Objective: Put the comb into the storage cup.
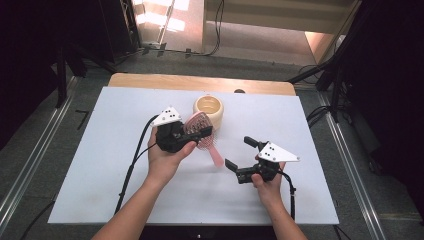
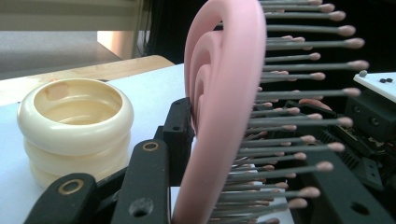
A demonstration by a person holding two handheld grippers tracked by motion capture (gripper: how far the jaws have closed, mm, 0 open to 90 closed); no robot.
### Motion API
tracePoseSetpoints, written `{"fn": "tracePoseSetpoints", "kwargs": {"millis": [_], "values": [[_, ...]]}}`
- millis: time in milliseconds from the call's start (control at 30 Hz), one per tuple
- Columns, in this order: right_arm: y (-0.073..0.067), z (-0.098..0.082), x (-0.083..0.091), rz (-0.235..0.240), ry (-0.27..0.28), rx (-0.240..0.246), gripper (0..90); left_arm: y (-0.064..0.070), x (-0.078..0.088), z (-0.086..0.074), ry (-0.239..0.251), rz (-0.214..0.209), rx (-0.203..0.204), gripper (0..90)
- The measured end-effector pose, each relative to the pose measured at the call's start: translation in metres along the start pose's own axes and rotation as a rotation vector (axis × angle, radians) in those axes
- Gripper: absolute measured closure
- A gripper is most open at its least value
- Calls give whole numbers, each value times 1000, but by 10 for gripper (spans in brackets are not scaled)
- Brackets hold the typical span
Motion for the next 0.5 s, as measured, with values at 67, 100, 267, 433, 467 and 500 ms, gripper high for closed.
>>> {"fn": "tracePoseSetpoints", "kwargs": {"millis": [67, 100, 267, 433, 467, 500], "values": [[3, -1, 3, -13, 1, 8, 0, -1, 1, 1, 0, 2, 3, 638], [4, -2, 5, -24, 1, 10, 0, -1, 1, 2, -1, 2, -1, 638], [13, -4, 16, -32, 23, 1, 0, -2, 2, 5, 10, 2, 0, 638], [21, -8, 26, -65, 23, -6, 0, -5, 4, 7, 8, 5, 2, 638], [22, -8, 28, -71, 25, -3, 0, -5, 4, 8, 8, 5, 1, 638], [24, -9, 29, -77, 25, -5, 0, -5, 5, 8, 8, 7, -1, 638]]}}
Point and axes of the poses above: each handheld gripper's, and its own axes: x roughly backward along the jaws, z roughly out of its top, y roughly to its right, the point moved 5 cm from there along -x, roughly forward along the jaws, and after that the axes turned 8 degrees about -x, right-handed, at the moved point
